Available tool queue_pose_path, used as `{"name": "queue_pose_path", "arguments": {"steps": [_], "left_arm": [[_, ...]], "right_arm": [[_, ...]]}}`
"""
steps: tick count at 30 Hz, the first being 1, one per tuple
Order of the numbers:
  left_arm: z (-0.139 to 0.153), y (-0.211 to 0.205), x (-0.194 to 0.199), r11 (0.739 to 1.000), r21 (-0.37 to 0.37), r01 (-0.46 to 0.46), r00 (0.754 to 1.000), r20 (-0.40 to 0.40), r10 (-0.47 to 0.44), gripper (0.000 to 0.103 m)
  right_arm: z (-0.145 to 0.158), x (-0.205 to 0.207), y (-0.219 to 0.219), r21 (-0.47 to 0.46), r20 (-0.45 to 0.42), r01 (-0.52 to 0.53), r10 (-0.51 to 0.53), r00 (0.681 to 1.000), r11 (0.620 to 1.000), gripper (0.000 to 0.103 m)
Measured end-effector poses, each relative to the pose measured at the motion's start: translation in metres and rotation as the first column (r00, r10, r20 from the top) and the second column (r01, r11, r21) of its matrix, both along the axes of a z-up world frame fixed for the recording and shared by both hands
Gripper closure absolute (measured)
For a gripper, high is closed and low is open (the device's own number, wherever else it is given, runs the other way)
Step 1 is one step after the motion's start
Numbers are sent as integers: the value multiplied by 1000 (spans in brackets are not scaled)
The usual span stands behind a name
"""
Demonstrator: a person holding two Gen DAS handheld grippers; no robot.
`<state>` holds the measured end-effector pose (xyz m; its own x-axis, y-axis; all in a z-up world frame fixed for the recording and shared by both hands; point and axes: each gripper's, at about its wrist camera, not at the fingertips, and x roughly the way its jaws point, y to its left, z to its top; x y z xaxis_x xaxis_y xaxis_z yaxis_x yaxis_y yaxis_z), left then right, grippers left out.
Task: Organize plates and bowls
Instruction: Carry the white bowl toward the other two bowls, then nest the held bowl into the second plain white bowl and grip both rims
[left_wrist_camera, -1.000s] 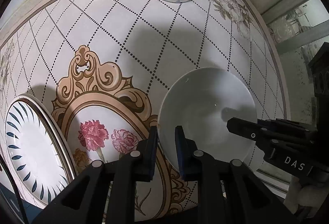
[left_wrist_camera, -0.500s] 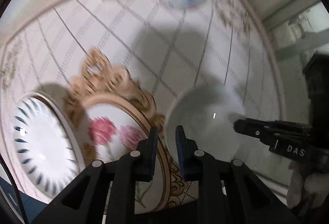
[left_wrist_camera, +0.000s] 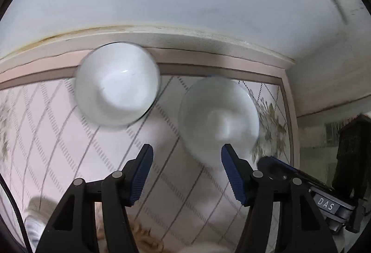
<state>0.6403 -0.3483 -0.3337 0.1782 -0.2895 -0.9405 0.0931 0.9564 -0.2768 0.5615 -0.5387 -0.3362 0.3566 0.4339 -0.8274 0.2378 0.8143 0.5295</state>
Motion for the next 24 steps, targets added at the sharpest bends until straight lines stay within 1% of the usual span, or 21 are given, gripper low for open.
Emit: {"name": "queue_pose_path", "arguments": {"steps": [1, 3, 4, 5, 6, 7, 8, 9, 11, 15, 18, 24], "left_arm": [[-8, -4, 8, 1000, 13, 1, 1000, -8, -1, 46], [-19, -11, 17, 1000, 26, -4, 1000, -16, 4, 61], [-24, -13, 20, 999, 33, -6, 1000, -24, 7, 77], [-29, -15, 23, 999, 35, -5, 999, -32, 6, 84], [-33, -17, 24, 999, 46, -9, 999, -34, 11, 86], [-35, -18, 24, 998, 55, -12, 1000, -27, 13, 88], [-37, -19, 24, 998, 65, -9, 1000, -17, 11, 89], [-36, -21, 20, 997, 74, -6, 1000, -9, 7, 90], [-35, -23, 19, 996, 90, 5, 1000, 7, -6, 91], [-32, -30, 16, 993, 113, 24, 999, 32, -28, 91], [-24, -33, 9, 991, 126, 46, 997, 52, -53, 91], [1, -24, -17, 992, 95, 80, 995, 55, -85, 91]], "right_arm": [[-4, 10, 0, 0, -4, 5, -5, 1000, 1000, 43], [-13, 29, -2, -6, -14, 11, -11, 1000, 1000, 46], [-18, 38, -2, -12, -23, 8, -8, 1000, 1000, 54], [-20, 42, -2, -17, -28, 8, -9, 1000, 1000, 61], [-24, 48, -2, -19, -31, 7, -8, 999, 1000, 75], [-26, 52, -1, -14, -27, 6, -6, 1000, 1000, 81], [-27, 54, -1, -9, -20, 6, -6, 1000, 1000, 83], [-27, 56, 1, -10, -8, 2, -2, 1000, 1000, 88], [-24, 57, 6, -53, 10, -8, 8, 1000, 999, 88], [-22, 55, 14, -109, 24, -21, 24, 999, 994, 89], [-20, 51, 19, -119, 24, -27, 30, 999, 993, 90], [2, 24, 20, -127, 46, -31, 37, 998, 991, 90]]}}
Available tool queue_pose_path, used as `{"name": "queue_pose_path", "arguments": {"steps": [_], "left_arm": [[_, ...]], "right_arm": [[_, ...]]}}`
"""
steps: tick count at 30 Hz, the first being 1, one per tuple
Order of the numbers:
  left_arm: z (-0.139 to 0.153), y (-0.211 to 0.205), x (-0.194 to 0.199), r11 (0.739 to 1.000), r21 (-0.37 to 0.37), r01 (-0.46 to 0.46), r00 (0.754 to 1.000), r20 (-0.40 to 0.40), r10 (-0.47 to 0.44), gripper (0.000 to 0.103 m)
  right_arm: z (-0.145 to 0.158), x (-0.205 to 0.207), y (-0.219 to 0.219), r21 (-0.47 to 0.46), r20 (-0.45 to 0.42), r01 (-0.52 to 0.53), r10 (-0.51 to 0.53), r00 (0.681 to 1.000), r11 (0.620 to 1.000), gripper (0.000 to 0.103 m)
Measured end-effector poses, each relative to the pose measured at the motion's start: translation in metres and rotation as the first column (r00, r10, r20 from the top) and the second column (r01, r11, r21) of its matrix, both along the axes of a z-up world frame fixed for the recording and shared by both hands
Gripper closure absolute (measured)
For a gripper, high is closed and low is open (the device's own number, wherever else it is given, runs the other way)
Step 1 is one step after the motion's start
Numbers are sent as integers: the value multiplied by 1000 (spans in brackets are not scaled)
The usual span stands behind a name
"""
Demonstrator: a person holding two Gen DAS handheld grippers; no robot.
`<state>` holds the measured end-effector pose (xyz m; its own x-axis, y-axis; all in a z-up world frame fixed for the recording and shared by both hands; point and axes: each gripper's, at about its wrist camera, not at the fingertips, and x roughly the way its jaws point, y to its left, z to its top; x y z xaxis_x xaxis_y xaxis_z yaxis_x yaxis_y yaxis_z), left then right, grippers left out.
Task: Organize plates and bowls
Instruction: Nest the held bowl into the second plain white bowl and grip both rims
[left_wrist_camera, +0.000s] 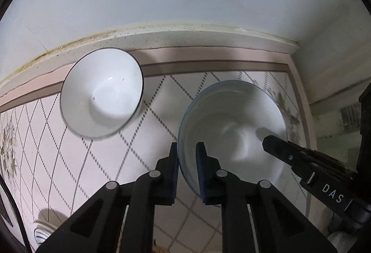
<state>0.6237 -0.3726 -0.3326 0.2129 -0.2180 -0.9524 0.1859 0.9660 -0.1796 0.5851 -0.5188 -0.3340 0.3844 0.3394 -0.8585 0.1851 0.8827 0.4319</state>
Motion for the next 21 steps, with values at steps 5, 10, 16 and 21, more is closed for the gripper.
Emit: {"name": "queue_pose_path", "arguments": {"steps": [5, 10, 16, 21], "left_arm": [[25, 7, -33, 999, -15, 36, 999, 9, -36, 91], [48, 19, -78, 997, -44, 66, 998, 7, -65, 91], [56, 32, -135, 993, -51, 103, 995, -11, -103, 91], [47, 44, -172, 990, -64, 124, 991, -52, -127, 91]], "right_arm": [[25, -41, 11, -15, 17, -13, 13, 1000, 1000, 90], [47, -94, 20, -11, 21, -23, 23, 1000, 1000, 90], [65, -156, 36, -17, 16, -36, 37, 999, 999, 89], [61, -198, 49, 6, -8, -44, 44, 999, 999, 89]]}}
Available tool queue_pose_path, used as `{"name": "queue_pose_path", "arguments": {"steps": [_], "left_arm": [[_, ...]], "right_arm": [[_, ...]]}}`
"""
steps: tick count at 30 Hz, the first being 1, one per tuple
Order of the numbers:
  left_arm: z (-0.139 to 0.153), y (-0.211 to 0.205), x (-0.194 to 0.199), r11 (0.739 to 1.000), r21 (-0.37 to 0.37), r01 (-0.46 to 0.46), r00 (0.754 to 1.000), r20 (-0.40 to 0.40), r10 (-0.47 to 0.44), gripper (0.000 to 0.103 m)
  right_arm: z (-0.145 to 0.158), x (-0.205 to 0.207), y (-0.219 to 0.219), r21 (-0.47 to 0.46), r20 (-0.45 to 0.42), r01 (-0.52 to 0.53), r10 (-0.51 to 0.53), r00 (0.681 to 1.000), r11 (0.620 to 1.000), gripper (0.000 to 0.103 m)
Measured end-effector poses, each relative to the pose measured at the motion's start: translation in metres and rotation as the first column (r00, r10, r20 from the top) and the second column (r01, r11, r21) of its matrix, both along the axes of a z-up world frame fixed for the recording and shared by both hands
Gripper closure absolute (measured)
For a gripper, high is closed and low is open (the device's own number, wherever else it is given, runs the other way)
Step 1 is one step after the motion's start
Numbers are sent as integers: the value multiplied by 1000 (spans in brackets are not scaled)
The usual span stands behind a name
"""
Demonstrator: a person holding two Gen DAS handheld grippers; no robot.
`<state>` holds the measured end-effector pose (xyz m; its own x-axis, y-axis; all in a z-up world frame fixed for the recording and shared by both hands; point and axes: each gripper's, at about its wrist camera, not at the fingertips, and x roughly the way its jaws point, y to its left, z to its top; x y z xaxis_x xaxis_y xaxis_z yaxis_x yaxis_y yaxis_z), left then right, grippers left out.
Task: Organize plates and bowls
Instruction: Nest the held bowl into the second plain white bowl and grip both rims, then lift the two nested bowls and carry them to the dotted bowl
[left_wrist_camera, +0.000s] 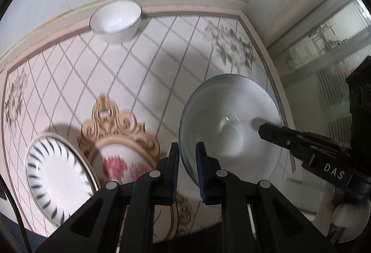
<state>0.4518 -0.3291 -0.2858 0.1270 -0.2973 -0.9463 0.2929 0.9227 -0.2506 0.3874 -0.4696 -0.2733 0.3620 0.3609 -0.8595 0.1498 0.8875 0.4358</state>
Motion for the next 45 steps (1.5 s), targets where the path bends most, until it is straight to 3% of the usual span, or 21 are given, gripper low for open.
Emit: {"name": "queue_pose_path", "arguments": {"steps": [6, 15, 36, 41, 45], "left_arm": [[-25, 0, -19, 999, 28, 33, 998, -51, -31, 91], [-52, -2, -22, 996, 66, 60, 995, -86, -55, 91], [-76, -12, -19, 983, 160, 95, 991, -104, -79, 91], [-80, -12, -20, 983, 155, 97, 990, -118, -79, 90], [-67, -4, -21, 988, 127, 86, 989, -129, -70, 89]], "right_arm": [[-19, -23, 9, -1, -43, -3, 3, 999, 1000, 89], [-47, -23, 12, -13, -92, -7, 6, 996, 1000, 89], [-66, -9, 15, -22, -148, -25, 22, 989, 999, 88], [-66, -4, 15, -14, -190, -48, 44, 981, 999, 85], [-61, -3, 8, -3, -219, -64, 62, 974, 998, 85]]}}
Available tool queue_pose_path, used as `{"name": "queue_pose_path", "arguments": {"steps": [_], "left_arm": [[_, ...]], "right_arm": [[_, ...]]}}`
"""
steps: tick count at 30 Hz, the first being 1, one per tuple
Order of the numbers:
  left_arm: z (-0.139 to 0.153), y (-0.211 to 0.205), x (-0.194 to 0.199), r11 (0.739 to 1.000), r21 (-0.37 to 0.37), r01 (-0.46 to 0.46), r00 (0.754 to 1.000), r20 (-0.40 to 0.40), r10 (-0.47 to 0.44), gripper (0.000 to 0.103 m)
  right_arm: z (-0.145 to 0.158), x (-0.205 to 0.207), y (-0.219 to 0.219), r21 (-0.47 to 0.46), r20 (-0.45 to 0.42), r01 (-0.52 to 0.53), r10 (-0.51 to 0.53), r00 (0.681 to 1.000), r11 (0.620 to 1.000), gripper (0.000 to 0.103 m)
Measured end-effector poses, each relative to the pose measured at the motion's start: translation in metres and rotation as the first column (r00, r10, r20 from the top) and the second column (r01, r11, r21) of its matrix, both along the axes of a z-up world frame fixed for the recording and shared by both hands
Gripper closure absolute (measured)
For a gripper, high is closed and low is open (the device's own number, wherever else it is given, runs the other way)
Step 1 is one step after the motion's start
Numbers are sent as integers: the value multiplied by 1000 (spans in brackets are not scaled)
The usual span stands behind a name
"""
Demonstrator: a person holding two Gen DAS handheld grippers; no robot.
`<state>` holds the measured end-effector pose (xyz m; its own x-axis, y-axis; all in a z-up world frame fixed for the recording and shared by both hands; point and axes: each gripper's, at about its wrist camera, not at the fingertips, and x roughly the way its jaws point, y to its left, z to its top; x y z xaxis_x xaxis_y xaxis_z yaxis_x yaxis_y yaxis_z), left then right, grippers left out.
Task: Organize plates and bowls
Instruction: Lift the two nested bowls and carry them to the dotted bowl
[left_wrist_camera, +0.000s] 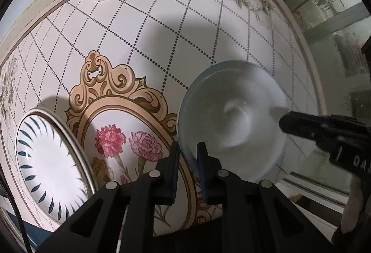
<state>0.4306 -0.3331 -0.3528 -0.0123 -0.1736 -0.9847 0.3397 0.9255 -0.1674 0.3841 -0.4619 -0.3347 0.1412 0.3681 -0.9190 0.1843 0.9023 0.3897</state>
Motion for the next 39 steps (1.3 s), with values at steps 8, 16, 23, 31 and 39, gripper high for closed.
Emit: {"name": "queue_pose_path", "arguments": {"steps": [8, 16, 23, 31, 39], "left_arm": [[63, 48, 67, 973, -145, -181, 977, 88, 195, 72], [39, 114, 202, 866, -170, -471, 865, 106, 491, 72], [-20, 132, 271, 803, -180, -568, 818, -23, 574, 72], [-35, 118, 283, 839, -151, -523, 844, 44, 534, 92], [-23, 105, 268, 860, -116, -496, 858, 89, 507, 93]], "right_arm": [[43, 47, -24, 80, 73, 43, -48, 996, 996, 63], [42, 181, 8, 172, 190, 28, -61, 980, 985, 46], [13, 282, 54, 97, 198, -54, 34, 980, 994, 46], [-30, 316, 77, 16, 153, -107, 103, 983, 994, 87], [-24, 309, 79, -29, 176, -134, 137, 975, 991, 87]]}}
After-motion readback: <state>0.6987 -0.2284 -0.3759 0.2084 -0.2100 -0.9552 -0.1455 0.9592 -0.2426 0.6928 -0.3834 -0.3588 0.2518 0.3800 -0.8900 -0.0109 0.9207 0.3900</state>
